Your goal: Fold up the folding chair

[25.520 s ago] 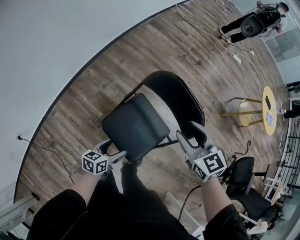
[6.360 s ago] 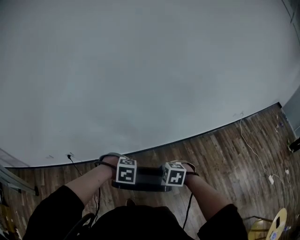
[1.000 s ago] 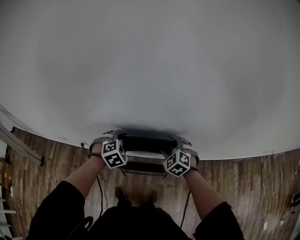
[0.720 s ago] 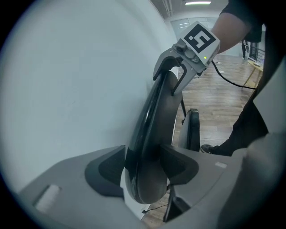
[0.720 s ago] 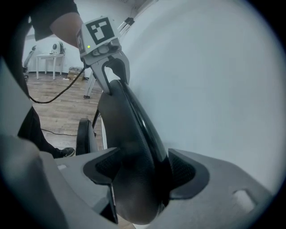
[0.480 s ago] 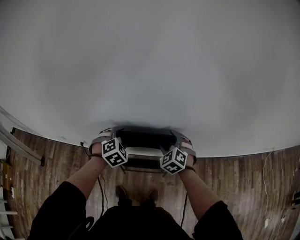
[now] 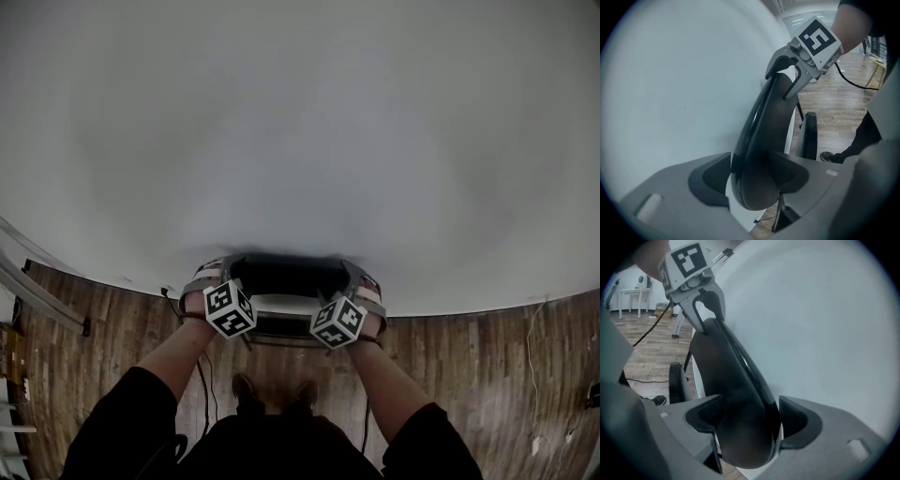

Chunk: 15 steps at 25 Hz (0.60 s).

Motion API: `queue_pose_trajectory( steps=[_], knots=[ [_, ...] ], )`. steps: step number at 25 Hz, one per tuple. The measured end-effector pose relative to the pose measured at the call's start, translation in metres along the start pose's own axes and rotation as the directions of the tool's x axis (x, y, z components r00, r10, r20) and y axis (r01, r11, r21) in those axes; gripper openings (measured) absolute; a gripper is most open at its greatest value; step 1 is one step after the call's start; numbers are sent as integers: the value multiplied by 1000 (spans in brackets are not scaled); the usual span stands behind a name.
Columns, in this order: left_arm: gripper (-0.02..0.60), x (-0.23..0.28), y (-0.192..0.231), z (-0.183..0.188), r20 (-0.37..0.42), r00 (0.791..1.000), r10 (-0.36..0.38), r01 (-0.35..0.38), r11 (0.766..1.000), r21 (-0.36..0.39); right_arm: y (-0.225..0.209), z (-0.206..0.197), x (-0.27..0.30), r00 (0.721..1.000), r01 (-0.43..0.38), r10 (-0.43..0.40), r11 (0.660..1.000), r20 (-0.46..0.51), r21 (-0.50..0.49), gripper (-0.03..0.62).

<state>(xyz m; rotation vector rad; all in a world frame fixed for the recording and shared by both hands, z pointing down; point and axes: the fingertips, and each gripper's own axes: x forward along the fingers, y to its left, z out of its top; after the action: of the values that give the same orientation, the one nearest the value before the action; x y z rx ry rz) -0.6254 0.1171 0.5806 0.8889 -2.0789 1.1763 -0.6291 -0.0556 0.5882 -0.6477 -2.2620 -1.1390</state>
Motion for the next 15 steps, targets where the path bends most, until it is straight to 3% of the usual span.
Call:
queue_pose_trajectory(
  steps=[15],
  knots=[
    [258, 8, 11, 1, -10, 996, 92, -92, 996, -16, -12, 1, 7, 994, 113, -113, 994, -13, 14, 362]
  ],
)
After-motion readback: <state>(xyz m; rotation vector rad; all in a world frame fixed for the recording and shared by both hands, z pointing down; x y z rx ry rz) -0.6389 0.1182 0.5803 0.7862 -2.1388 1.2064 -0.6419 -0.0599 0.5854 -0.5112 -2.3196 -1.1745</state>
